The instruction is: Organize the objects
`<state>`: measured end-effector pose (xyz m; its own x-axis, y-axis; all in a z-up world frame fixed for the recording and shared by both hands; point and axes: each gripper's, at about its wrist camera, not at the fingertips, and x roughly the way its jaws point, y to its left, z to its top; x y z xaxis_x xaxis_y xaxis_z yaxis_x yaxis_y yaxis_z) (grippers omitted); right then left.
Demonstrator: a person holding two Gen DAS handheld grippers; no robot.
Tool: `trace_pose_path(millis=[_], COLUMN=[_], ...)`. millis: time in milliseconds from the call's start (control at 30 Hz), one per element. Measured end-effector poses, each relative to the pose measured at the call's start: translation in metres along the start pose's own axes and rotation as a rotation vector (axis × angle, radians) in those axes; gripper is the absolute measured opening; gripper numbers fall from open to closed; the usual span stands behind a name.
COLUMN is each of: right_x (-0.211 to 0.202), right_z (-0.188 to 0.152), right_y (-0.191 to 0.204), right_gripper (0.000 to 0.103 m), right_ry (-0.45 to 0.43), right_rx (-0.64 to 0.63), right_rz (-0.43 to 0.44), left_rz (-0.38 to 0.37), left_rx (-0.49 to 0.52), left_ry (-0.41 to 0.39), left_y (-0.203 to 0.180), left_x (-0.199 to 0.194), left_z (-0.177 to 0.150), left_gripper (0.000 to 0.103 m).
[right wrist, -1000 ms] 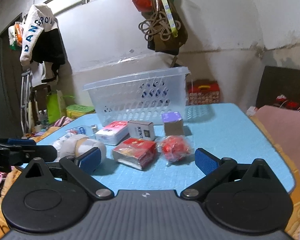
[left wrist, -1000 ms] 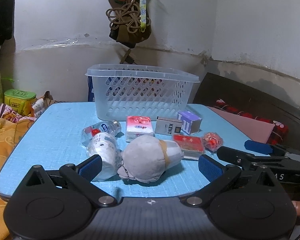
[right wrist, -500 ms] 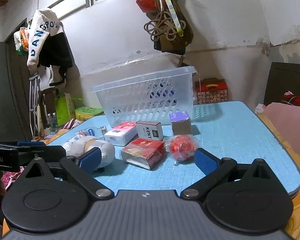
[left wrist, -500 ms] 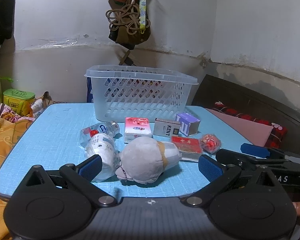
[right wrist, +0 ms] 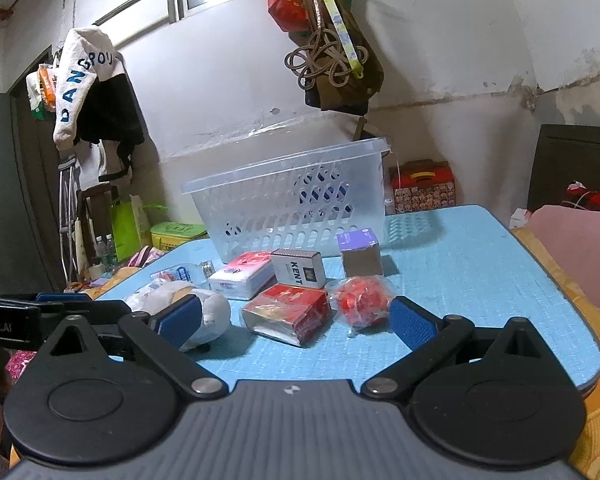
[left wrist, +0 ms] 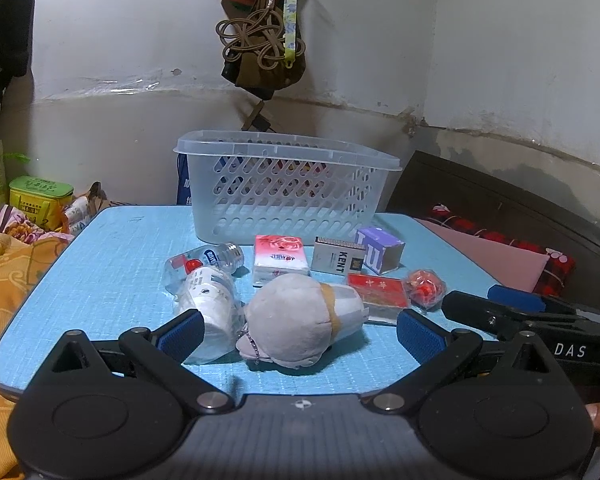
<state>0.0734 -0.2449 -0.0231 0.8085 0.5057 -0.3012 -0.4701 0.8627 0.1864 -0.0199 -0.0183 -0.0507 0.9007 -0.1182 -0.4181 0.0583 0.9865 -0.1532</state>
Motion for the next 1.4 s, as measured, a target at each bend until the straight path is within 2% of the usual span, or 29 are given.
trace_pose_path(millis=[533,700,867,1067,1200,1400], right_x=[0.001,0.001,0.004,0.012,0.017,0.028], right_z=[-0.001,-0.001,-0.002,-0.004,-0.005,-0.005], right_y=[-0.001,-0.002,-0.005,-0.005,-0.009,-0.019], right_gripper=[0.103,0.103,0.103,0.102,0.098,0.090], right_ry=[0.006,0.002,0.000,0.007,0.017,0.035], right_rx=[0.003,0.007,0.019,-0.003,-0.004,-0.008], right_rz=[0.005,0.001,0.013,-0.002,-0.019,-0.051], left_rz=[-0.003,0.005,0.034,0.064,0.071,0.053], left_rx=[-0.008,-0.003,-0.005,-0.062,-0.090,-0.101], left_ry=[-0.004,-0.027,-0.070,-0.084,-0.081,-0.072], left_y=[0.003,0.008,0.024,0.053,0.066,0.076], left_x=[0.000,-0.003,-0.010,-0.007,-0.001,0.012], left_z=[0.000,0.000,0.001,0.002,0.001,-0.005], left_gripper=[0.103,0.103,0.102,0.094,0.089,0.088])
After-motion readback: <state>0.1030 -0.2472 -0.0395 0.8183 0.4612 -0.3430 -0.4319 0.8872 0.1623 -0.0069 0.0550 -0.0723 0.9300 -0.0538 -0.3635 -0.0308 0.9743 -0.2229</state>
